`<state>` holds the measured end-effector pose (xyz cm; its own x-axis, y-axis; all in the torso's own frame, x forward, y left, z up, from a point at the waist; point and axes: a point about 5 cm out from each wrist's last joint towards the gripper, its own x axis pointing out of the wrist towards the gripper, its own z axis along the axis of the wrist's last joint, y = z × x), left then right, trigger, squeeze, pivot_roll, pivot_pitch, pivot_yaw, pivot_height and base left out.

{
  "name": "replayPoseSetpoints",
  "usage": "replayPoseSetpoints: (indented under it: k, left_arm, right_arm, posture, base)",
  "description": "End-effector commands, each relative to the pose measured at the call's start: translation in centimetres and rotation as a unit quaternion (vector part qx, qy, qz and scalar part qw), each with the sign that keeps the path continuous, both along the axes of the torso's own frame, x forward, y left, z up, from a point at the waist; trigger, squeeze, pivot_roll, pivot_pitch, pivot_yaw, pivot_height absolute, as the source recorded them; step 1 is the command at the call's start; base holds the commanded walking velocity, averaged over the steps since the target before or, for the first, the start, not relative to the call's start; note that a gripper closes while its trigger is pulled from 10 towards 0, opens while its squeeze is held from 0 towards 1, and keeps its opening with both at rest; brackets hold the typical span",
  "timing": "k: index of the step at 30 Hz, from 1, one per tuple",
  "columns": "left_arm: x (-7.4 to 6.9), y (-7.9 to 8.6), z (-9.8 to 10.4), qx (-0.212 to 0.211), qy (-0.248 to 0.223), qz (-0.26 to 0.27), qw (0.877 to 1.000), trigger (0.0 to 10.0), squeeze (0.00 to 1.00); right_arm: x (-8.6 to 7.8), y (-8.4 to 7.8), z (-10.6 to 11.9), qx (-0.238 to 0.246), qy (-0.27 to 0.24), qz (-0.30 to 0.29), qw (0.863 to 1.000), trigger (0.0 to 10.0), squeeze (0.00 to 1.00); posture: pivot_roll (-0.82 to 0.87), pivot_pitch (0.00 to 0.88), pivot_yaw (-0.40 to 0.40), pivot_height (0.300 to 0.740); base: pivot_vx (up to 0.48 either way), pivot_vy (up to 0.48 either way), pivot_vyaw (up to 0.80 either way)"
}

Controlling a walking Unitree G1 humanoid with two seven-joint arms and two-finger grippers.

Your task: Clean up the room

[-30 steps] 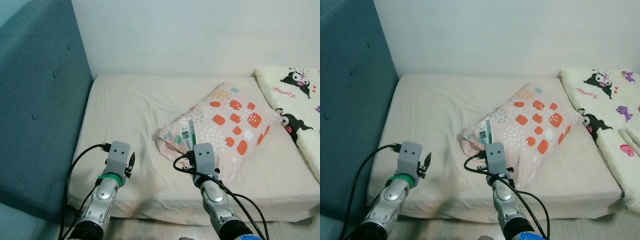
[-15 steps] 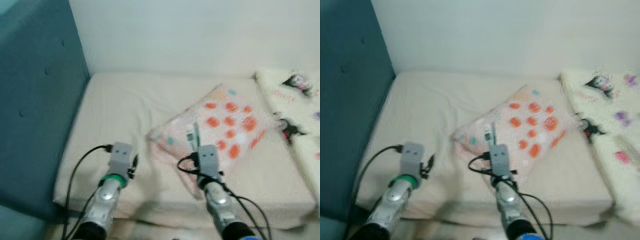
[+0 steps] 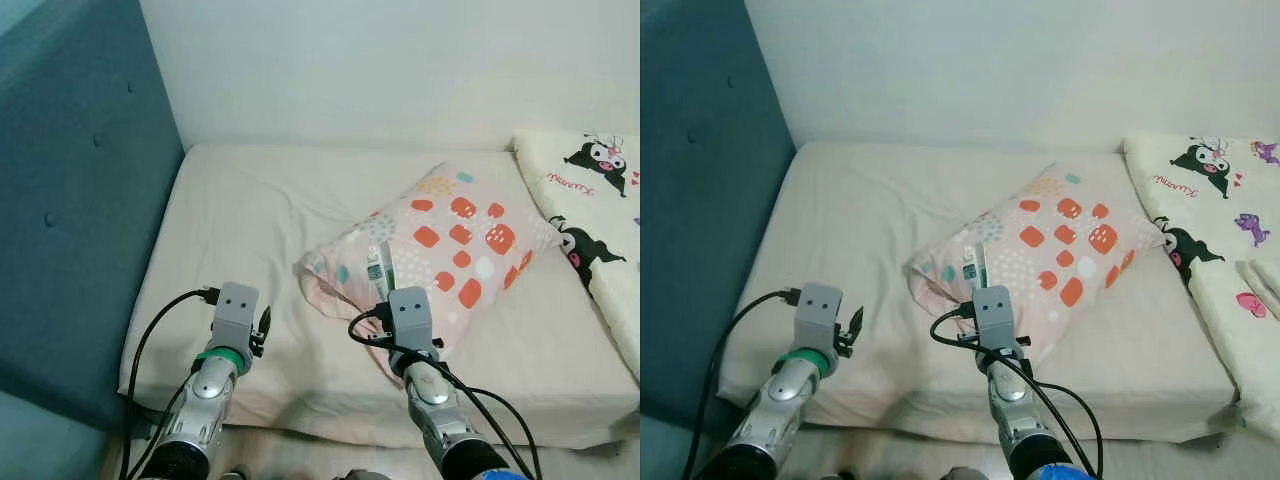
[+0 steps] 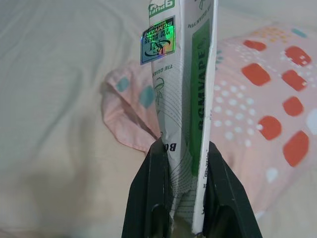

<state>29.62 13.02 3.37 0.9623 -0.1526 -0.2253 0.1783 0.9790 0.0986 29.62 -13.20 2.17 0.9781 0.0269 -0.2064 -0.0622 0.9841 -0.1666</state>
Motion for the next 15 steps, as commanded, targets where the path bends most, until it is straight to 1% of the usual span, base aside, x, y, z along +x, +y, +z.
replayPoseSetpoints:
  k: [1, 6, 15]
  left_arm:
    - [-0.41, 0.29, -0.54, 0.005, 0.013, 0.002, 1.000, 10.0, 0.00]
    - [-0.42, 0.18, -0.57, 0.008, 0.014, -0.002, 1.000, 10.0, 0.00]
    - [-0.57, 0.03, -0.66, 0.013, 0.016, -0.008, 1.000, 10.0, 0.00]
  right_arm:
    - [-0.40, 0.23, -0.57, -0.005, 0.014, 0.005, 1.000, 10.0, 0.00]
    - [-0.44, 0.38, -0.65, 0.005, 0.018, 0.005, 1.000, 10.0, 0.00]
    - [-0.39, 0.44, -0.60, 0.004, 0.018, 0.005, 1.000, 10.0, 0.00]
  posture:
    - [0.01, 0.074, -0.014, 0.740]
    - [0.02, 0.074, -0.014, 0.740]
    - [0.02, 0.074, -0.015, 0.740]
  base:
    - [0.000, 0.000, 0.80]
    - [0.000, 0.000, 0.80]
    - [0.000, 0.000, 0.80]
